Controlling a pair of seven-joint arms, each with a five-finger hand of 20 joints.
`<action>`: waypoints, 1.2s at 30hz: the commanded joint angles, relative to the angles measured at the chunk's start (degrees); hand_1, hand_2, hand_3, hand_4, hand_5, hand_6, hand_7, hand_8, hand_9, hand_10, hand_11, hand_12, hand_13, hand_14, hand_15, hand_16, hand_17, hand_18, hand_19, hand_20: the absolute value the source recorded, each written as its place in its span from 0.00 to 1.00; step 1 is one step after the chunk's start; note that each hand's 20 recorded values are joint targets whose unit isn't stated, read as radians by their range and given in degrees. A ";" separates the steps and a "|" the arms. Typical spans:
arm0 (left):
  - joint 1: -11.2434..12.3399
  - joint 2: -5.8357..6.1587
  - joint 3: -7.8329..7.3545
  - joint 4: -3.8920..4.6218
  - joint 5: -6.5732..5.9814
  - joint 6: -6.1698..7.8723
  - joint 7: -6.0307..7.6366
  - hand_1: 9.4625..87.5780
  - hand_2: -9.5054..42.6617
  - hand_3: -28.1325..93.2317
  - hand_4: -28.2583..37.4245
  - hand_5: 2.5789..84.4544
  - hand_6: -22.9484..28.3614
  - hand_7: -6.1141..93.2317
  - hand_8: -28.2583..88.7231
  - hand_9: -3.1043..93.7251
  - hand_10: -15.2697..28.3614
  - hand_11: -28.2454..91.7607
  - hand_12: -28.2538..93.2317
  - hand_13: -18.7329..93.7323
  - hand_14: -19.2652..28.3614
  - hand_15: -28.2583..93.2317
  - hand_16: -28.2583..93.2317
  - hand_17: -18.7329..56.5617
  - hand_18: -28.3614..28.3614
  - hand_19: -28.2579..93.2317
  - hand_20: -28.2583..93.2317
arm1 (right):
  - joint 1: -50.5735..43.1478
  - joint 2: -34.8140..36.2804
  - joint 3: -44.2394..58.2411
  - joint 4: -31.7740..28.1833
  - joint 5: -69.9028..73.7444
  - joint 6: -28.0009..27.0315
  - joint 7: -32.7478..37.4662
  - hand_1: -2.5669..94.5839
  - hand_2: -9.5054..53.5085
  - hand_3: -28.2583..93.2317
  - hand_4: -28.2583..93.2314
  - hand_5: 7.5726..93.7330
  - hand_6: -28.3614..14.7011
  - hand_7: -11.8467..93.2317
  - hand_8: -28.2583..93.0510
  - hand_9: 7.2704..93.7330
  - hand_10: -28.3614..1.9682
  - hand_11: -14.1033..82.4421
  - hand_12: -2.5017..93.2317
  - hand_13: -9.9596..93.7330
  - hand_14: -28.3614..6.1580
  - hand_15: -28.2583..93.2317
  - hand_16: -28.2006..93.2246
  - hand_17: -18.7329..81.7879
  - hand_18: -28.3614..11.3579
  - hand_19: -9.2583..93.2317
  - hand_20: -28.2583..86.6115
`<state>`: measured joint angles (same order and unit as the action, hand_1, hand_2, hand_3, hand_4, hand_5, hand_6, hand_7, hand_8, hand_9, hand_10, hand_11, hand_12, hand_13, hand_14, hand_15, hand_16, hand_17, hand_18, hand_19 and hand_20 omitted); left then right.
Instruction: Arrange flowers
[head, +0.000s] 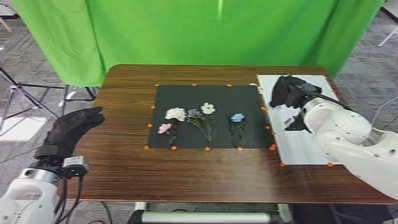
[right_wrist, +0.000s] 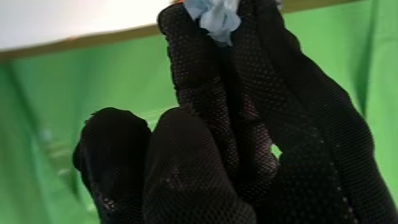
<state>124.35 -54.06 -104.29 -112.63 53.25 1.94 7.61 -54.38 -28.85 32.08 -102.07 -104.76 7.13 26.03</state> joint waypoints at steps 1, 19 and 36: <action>0.57 -0.47 -0.43 -0.31 -0.02 -0.19 -0.34 0.28 0.08 0.75 0.22 0.52 0.50 0.26 0.17 0.49 0.65 0.44 0.37 0.48 0.76 0.37 0.27 0.26 0.73 0.28 0.35 | -0.66 -2.66 -2.48 -0.18 1.18 -1.15 -1.20 0.67 0.00 0.68 0.08 0.87 0.71 0.29 0.30 0.95 0.58 0.18 0.37 1.00 0.87 0.84 0.43 0.89 0.35 1.00 0.85; 0.72 -0.54 -0.51 -0.34 0.03 -0.62 -0.37 0.27 0.08 0.75 0.22 0.52 0.50 0.26 0.17 0.49 0.65 0.44 0.37 0.48 0.76 0.37 0.27 0.26 0.73 0.28 0.35 | -4.08 -2.98 -0.11 -2.03 5.72 -4.38 -1.50 0.61 0.00 0.67 0.10 0.84 0.71 0.29 0.30 0.89 0.57 0.25 0.29 1.00 0.87 0.82 0.44 0.88 0.37 1.00 0.83; -0.08 -0.22 -0.24 0.22 0.09 -2.06 -0.51 0.27 0.07 0.75 0.22 0.51 0.50 0.26 0.17 0.49 0.64 0.44 0.37 0.48 0.76 0.37 0.27 0.26 0.73 0.28 0.35 | -6.40 -2.58 6.43 -4.31 10.09 -7.82 -2.77 0.42 0.00 0.75 0.10 0.69 0.68 0.25 0.16 0.72 0.49 0.24 0.19 1.00 0.84 0.78 0.45 0.87 0.37 1.00 0.80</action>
<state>124.26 -54.20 -104.38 -112.59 53.27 1.05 7.56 -59.64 -32.09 34.23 -104.98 -96.23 -1.35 23.91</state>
